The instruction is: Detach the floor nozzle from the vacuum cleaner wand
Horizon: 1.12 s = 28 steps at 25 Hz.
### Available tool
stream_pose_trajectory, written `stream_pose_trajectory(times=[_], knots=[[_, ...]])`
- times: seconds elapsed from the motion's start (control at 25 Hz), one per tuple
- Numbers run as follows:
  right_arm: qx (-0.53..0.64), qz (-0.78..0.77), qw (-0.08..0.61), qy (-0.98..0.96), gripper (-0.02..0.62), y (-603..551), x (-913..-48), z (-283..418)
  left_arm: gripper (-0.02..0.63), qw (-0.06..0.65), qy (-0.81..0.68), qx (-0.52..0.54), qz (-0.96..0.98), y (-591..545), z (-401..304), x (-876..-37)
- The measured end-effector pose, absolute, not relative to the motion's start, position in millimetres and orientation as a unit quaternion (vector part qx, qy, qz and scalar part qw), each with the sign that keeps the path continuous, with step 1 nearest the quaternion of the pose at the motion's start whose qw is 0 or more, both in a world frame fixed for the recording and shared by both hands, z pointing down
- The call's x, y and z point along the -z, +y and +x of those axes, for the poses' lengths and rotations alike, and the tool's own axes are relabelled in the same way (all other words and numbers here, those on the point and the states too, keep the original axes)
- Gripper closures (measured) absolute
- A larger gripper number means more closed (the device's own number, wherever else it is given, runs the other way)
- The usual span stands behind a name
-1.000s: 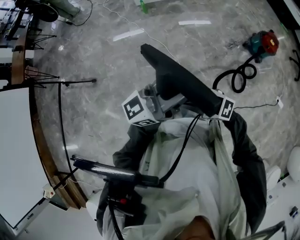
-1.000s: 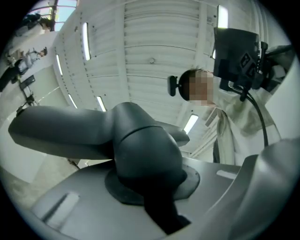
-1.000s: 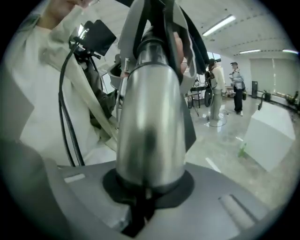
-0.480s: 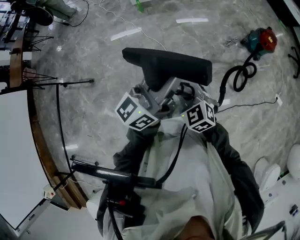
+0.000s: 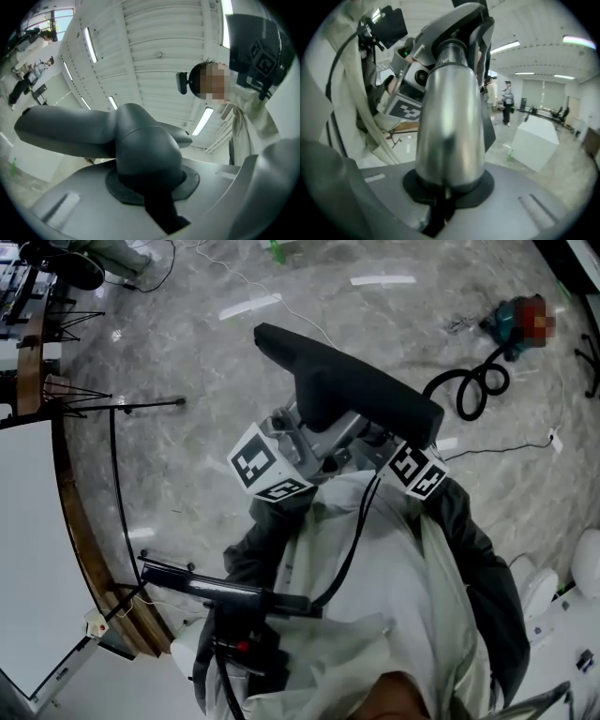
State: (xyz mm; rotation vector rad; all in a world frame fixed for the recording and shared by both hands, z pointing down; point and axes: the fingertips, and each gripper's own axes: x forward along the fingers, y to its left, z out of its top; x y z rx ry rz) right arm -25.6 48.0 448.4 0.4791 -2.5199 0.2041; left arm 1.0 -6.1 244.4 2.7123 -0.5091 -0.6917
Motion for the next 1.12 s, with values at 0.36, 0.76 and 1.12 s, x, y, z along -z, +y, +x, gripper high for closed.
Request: stream_pose_trajectory(times=[0.36, 0.76, 1.12], knots=[[-0.037, 0.193, 0.302, -0.933, 0.557, 49, -458, -4, 0.531, 0.127, -0.154, 0.250, 0.947, 6, 16, -250], [-0.089, 0.116, 0.295, -0.944, 0.557, 75, -463, -28, 0.537, 0.151, -0.168, 0.265, 0.937, 13, -6, -260], [-0.017, 0.211, 0.314, -0.925, 0.555, 66, -464, -45, 0.532, 0.131, -0.186, 0.264, 0.937, 26, -33, -258]])
